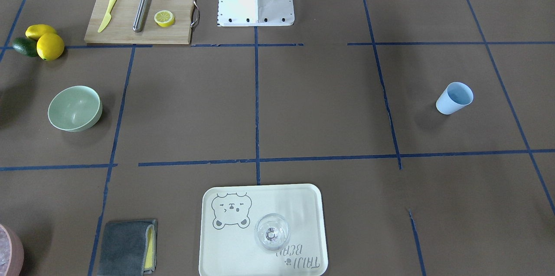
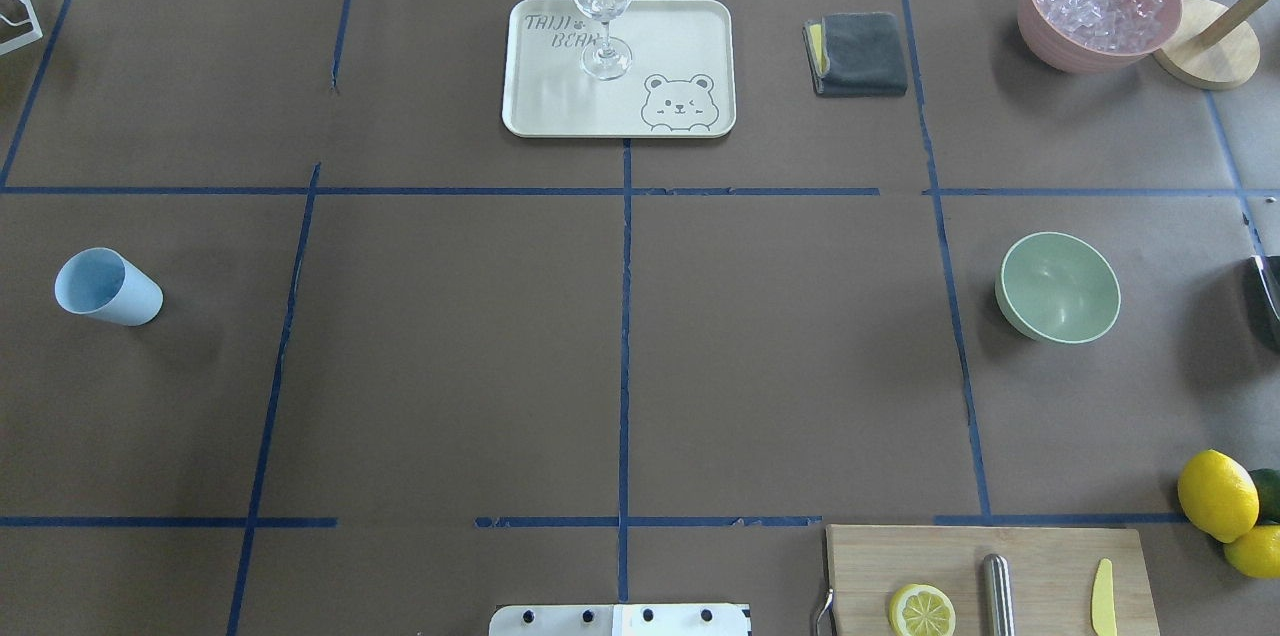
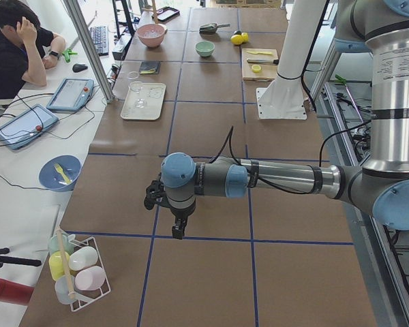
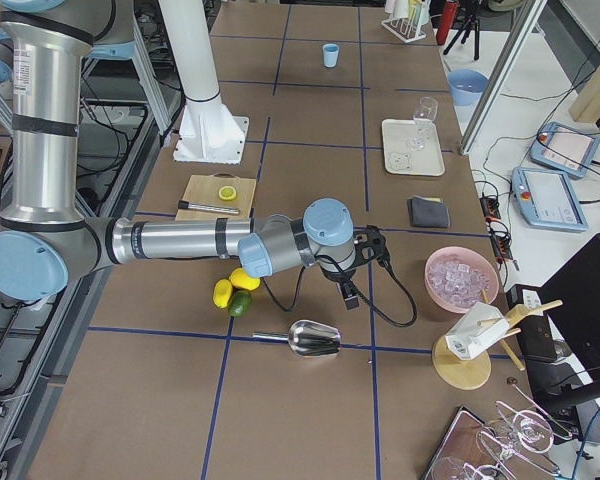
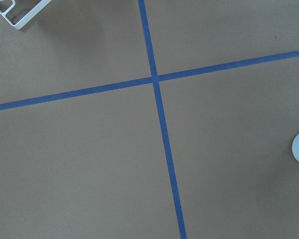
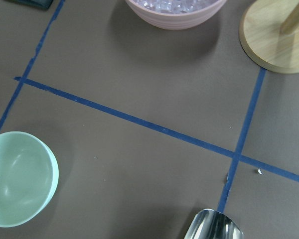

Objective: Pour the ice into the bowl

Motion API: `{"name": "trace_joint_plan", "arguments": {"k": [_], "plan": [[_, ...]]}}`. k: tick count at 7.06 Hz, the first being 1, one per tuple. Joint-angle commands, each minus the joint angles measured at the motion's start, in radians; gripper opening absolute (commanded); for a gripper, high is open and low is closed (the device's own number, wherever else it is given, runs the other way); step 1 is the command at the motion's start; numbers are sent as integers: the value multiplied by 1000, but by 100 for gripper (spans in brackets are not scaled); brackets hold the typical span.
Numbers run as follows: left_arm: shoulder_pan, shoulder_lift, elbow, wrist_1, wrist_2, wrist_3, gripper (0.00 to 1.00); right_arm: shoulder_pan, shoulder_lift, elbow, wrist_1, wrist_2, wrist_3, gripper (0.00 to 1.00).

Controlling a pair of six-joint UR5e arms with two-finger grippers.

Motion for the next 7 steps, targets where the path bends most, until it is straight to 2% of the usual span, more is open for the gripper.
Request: {"name": "trace_joint_plan", "arguments": {"k": [1,2,4,5,7], "plan": [[0,0,-1,0,-1,2,100,-158,25,1,119,2,150,100],[2,0,1,0,-1,2,100,-251,27,0,204,-15,296,99],[0,0,1,0,-1,0,100,-452,27,-9,361,-224,576,98],[0,0,-1,0,-1,2,100,-528,27,-9,367,-321,618,98],[0,0,1,0,1,2,100,-541,25,-43,369,-336,614,80]]}}
